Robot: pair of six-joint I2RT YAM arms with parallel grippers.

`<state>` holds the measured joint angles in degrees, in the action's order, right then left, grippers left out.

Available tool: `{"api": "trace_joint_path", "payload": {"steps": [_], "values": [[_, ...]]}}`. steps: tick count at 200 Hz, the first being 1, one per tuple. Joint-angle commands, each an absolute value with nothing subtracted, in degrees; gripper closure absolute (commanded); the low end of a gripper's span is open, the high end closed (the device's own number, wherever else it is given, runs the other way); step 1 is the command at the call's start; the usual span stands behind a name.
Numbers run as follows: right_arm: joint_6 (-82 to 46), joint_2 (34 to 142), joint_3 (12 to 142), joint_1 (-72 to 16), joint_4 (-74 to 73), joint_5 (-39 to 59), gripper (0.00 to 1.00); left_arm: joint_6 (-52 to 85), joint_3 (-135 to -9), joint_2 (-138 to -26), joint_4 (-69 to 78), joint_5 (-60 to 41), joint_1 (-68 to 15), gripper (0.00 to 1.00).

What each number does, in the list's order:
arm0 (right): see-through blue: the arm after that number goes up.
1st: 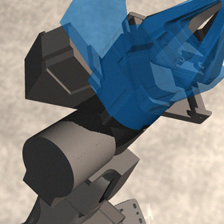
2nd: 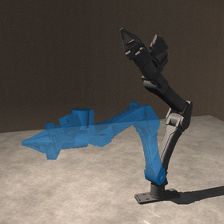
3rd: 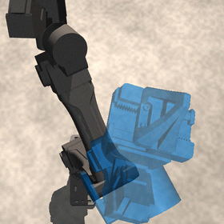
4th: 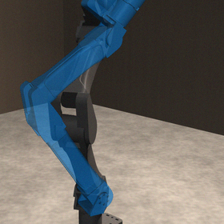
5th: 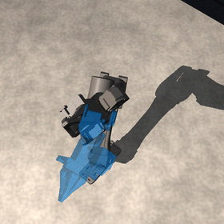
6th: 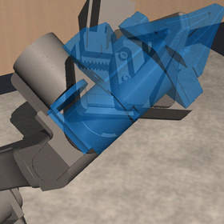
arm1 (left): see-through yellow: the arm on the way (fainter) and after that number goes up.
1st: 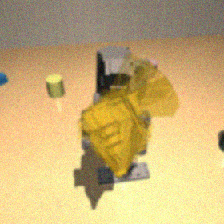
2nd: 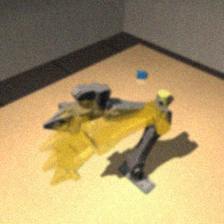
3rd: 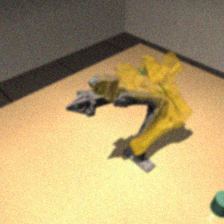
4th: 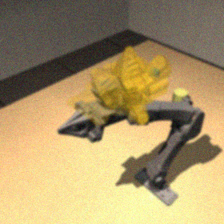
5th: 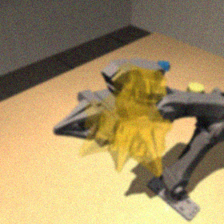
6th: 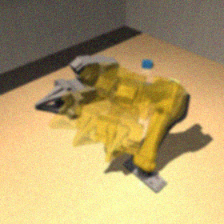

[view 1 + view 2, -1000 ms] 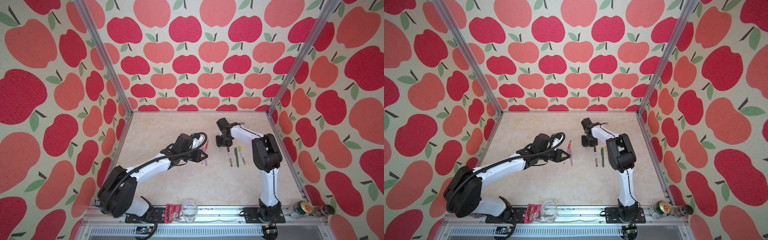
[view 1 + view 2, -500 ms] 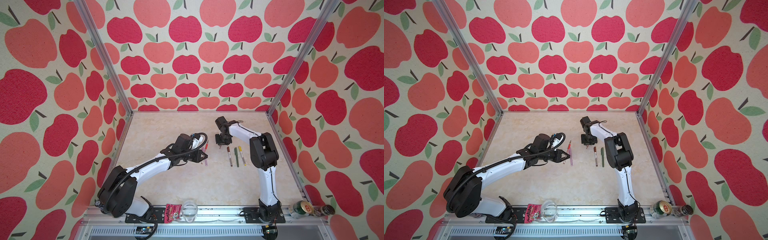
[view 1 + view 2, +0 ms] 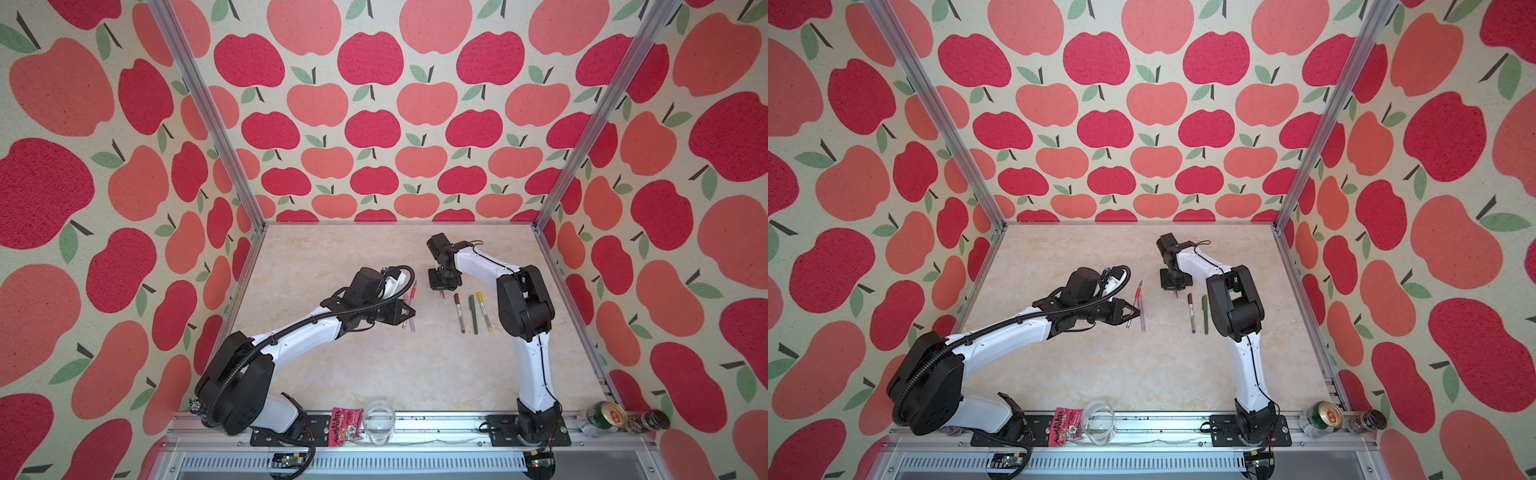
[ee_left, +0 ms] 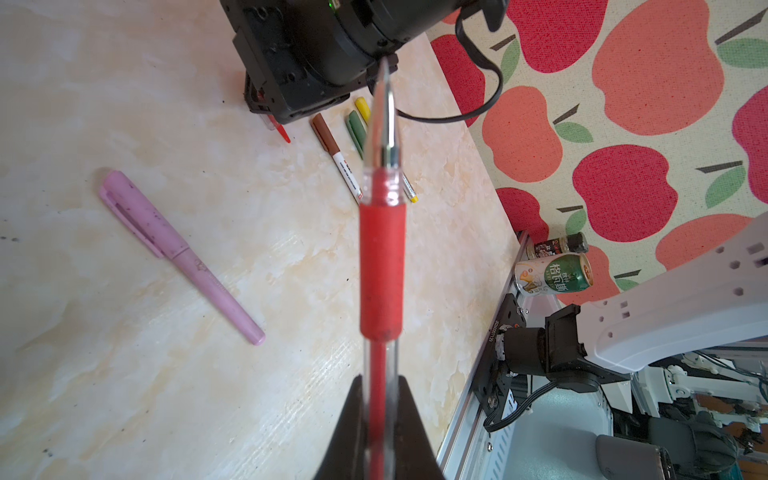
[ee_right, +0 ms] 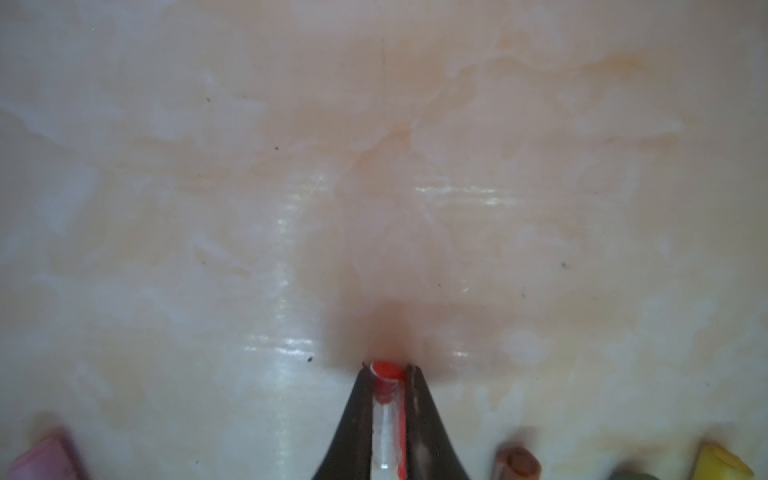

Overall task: Insert the pens into the pen caps
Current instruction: 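Lower the right gripper onto the clear red-clipped cap and grasp it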

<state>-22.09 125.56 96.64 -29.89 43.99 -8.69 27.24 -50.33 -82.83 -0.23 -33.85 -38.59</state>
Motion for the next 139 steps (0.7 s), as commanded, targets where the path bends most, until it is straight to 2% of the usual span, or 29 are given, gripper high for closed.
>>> {"api": "trace_joint_path", "payload": {"steps": [1,139], "values": [[-22.4,124.9,94.0,-30.5,44.6,-7.1,0.93,25.8,-50.6,-82.4,0.0,-34.2,-38.2,0.97],[-26.4,111.1,87.5,-27.0,38.3,0.6,0.92,28.5,-51.0,-89.9,6.4,-36.4,-38.7,0.96]]}}
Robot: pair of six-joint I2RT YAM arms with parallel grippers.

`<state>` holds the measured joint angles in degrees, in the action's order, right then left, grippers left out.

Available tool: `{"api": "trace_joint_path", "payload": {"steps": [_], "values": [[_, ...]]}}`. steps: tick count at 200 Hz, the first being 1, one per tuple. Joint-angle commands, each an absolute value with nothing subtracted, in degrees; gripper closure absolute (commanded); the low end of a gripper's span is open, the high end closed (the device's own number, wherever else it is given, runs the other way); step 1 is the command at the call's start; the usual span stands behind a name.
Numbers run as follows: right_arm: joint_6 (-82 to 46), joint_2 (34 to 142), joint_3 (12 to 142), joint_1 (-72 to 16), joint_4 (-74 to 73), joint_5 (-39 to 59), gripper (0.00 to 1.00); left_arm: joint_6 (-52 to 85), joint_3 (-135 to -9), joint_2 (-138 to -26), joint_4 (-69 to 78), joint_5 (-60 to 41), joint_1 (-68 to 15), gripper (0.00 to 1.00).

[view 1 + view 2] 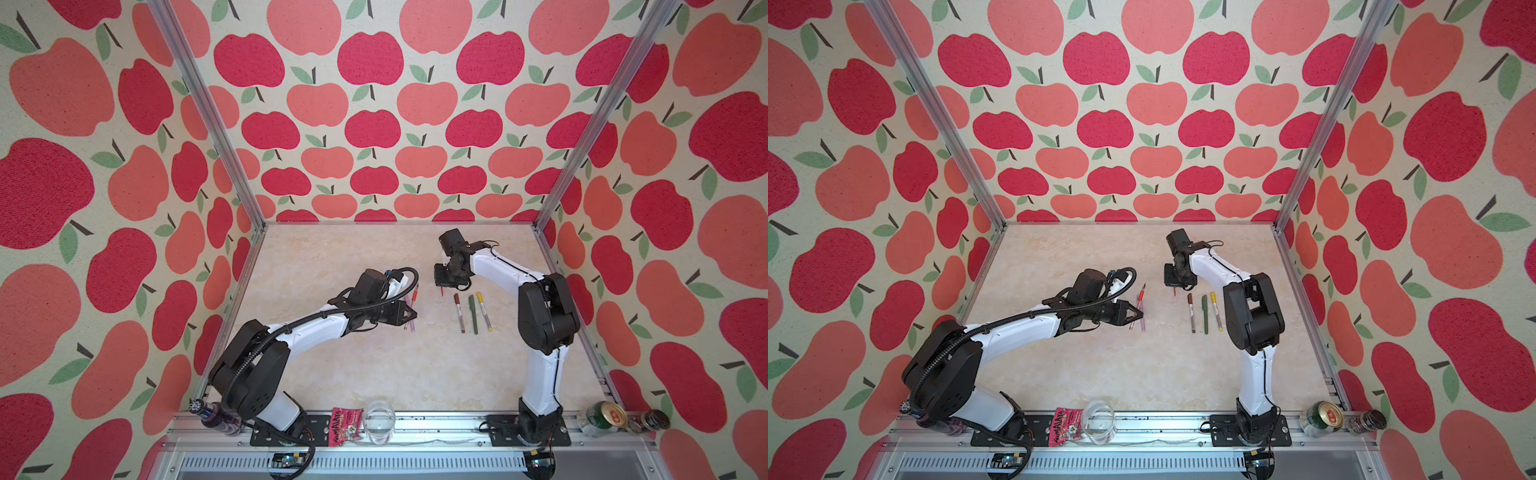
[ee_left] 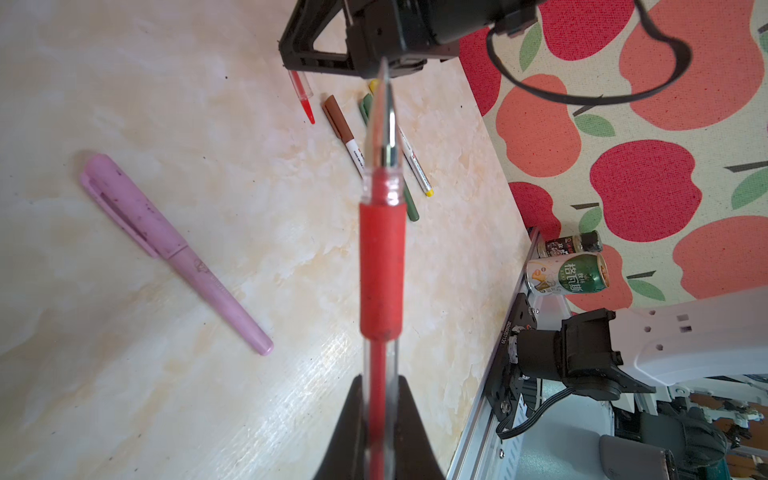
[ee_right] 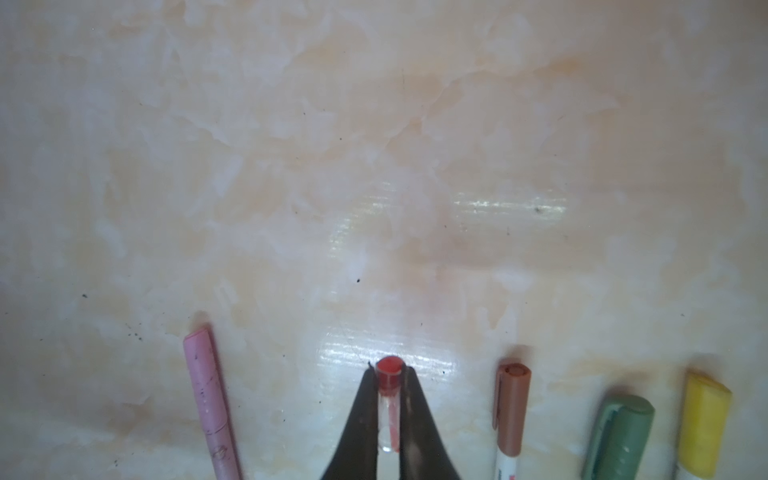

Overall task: Insert the pens into the pen caps
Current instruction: 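Lower the right gripper onto the clear red-clipped cap and grasp it, then lift the clear cap with the right gripper toward the held red pen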

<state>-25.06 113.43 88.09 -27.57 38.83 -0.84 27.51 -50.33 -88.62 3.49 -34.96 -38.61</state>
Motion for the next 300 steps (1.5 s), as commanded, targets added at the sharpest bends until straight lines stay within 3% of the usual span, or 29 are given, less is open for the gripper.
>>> {"api": "trace_joint_path", "payload": {"steps": [1,53,99,150,300], "values": [[-26.3,111.1,87.6,-27.0,38.4,0.6,0.92,28.5,-50.9,-89.9,6.4,-36.5,-38.7,0.96],[-27.5,106.1,85.3,-26.8,35.1,4.2,0.92,28.7,-51.3,-90.1,6.6,-36.5,-39.2,0.95],[-32.7,94.3,77.4,-27.0,23.1,12.7,0.92,30.0,-52.4,-91.5,9.1,-37.6,-40.4,0.96],[-38.0,84.9,68.2,-28.0,11.1,14.7,0.94,32.2,-52.2,-90.8,13.9,-38.0,-40.9,0.96],[-42.0,83.3,66.0,-29.8,8.4,17.1,0.95,32.6,-52.4,-89.7,15.6,-36.2,-41.5,0.97]]}}
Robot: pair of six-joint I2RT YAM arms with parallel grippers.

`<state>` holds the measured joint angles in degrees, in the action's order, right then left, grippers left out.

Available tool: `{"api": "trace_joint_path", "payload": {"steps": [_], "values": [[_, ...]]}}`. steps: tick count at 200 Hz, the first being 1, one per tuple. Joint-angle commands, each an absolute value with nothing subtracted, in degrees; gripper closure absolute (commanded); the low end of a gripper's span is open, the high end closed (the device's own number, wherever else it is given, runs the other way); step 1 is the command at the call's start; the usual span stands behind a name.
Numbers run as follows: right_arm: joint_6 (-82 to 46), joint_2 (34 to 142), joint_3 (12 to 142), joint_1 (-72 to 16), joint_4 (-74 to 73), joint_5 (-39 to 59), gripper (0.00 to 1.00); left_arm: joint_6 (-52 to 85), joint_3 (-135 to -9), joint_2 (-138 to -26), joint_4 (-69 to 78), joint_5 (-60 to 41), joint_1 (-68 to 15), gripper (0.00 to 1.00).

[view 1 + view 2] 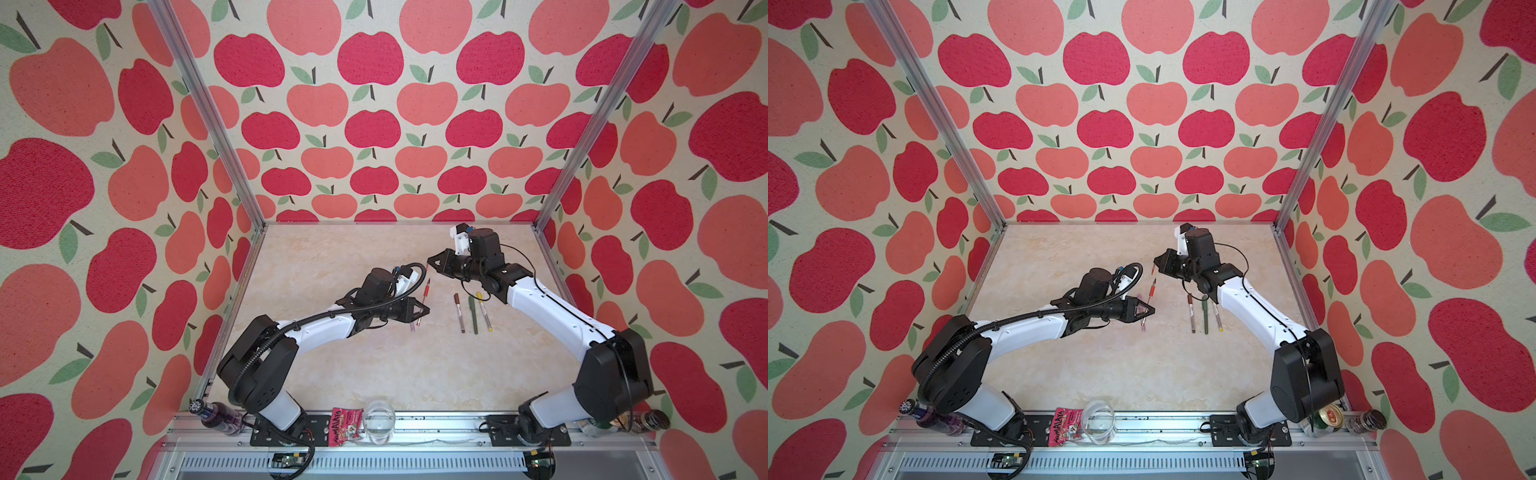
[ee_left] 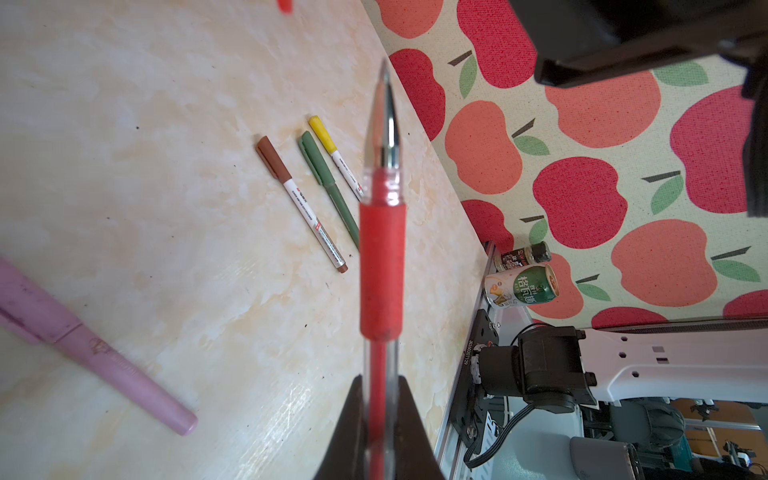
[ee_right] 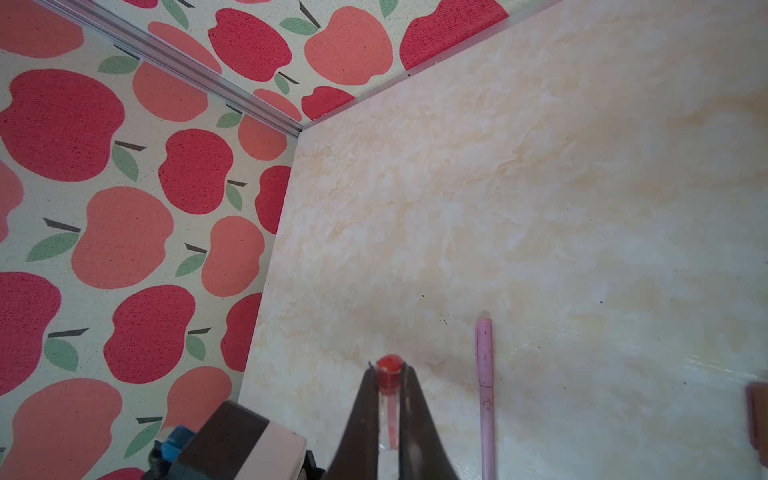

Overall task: Insert the pens into the pen caps
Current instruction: 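Lift the clear cap with the right gripper toward the held red pen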

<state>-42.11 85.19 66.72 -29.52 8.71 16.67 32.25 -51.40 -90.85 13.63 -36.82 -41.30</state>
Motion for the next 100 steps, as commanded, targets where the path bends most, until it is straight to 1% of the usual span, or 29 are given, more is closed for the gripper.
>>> {"api": "trace_joint_path", "payload": {"steps": [1,100], "values": [[-42.1,83.3,66.0,-29.9,8.5,17.0,0.95,32.6,-52.3,-89.7,15.6,-36.2,-41.5,0.97],[-40.9,82.0,64.9,-30.7,9.7,15.8,0.95,33.1,-51.1,-88.5,16.5,-34.2,-40.7,0.98]]}}
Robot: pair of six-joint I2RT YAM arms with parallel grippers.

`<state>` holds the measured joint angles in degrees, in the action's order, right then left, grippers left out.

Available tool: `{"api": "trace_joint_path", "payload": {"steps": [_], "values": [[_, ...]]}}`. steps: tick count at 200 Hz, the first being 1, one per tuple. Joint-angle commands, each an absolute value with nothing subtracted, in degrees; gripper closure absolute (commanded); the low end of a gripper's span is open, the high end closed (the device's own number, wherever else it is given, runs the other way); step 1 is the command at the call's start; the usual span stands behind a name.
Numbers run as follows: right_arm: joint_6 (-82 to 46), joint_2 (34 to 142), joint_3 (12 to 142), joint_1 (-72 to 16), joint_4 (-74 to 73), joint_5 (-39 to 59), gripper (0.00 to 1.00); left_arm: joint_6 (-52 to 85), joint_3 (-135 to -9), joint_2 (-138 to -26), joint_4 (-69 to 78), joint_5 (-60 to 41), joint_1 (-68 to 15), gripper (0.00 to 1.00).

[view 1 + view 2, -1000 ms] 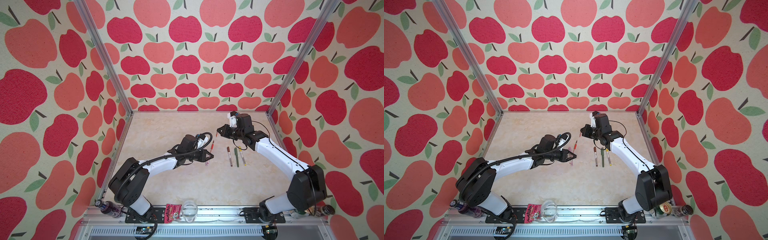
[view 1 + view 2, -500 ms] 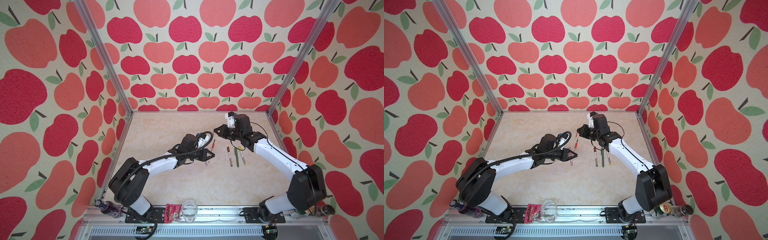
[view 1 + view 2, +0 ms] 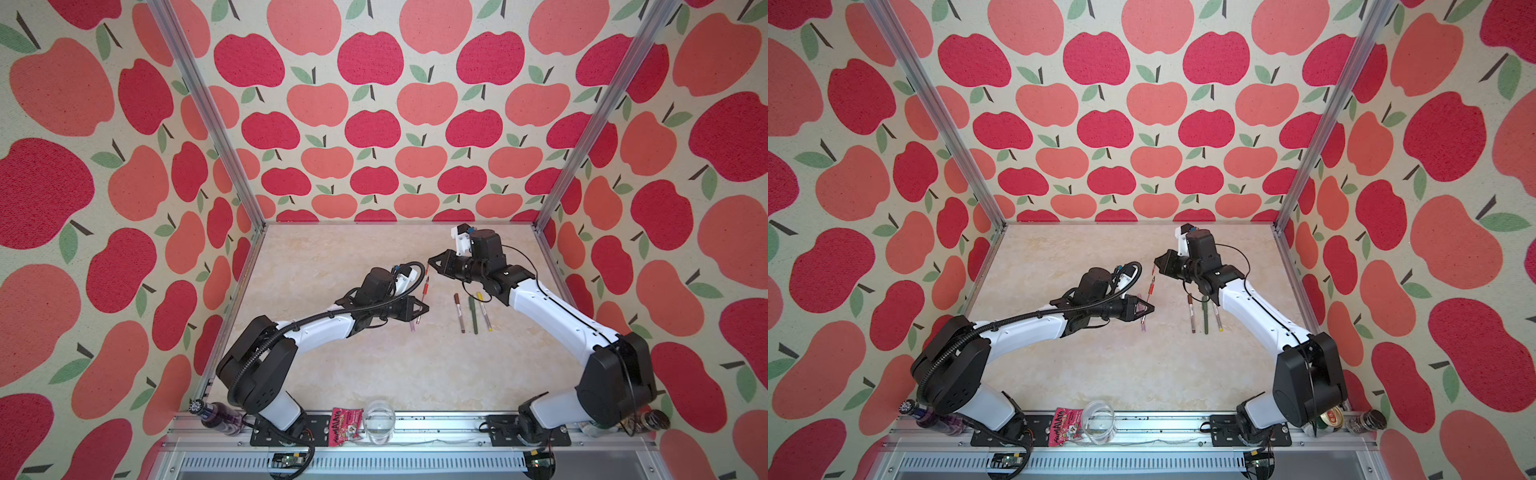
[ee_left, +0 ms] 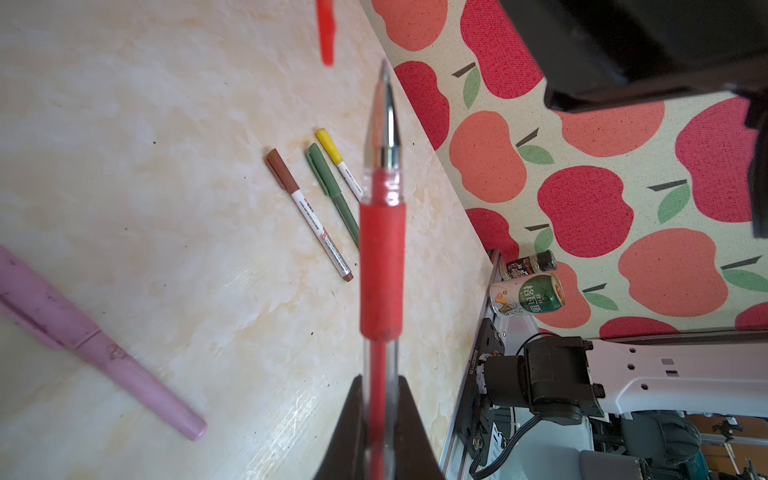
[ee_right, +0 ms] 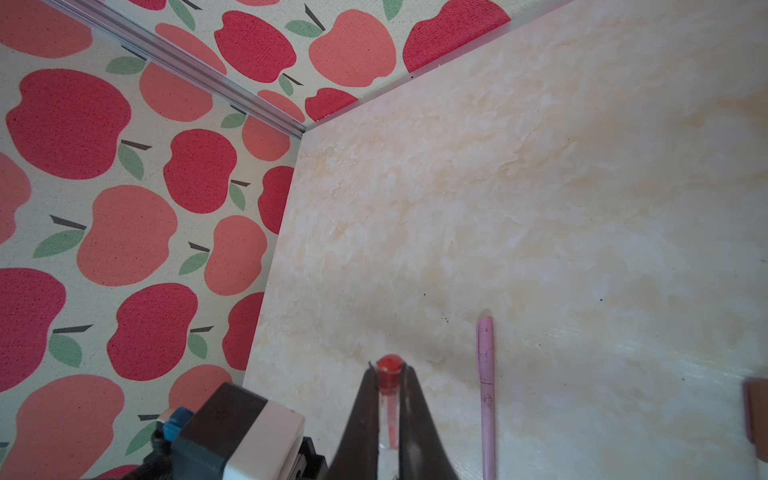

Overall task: Insert the pens into the pen caps
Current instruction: 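Lift the clear cap with the right gripper toward the held red pen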

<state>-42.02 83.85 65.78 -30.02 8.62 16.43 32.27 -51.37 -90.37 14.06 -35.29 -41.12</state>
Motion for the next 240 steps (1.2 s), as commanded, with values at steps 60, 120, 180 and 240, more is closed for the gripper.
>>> {"api": "trace_joint_path", "payload": {"steps": [60,120,180,240], "values": [[-40.6,81.6,64.5,-31.0,9.9,15.4,0.95,33.2,-50.8,-88.4,16.5,-34.0,-40.7,0.98],[-39.9,80.9,66.0,-30.7,10.8,14.7,0.94,33.8,-50.2,-89.3,16.9,-34.9,-40.5,0.98],[-40.2,81.0,65.6,-31.4,11.3,15.4,0.94,33.7,-50.1,-88.6,16.9,-34.5,-40.2,0.98],[-40.5,80.6,64.8,-32.2,11.2,15.4,0.94,33.7,-49.7,-88.5,17.1,-34.5,-40.2,0.98]]}}
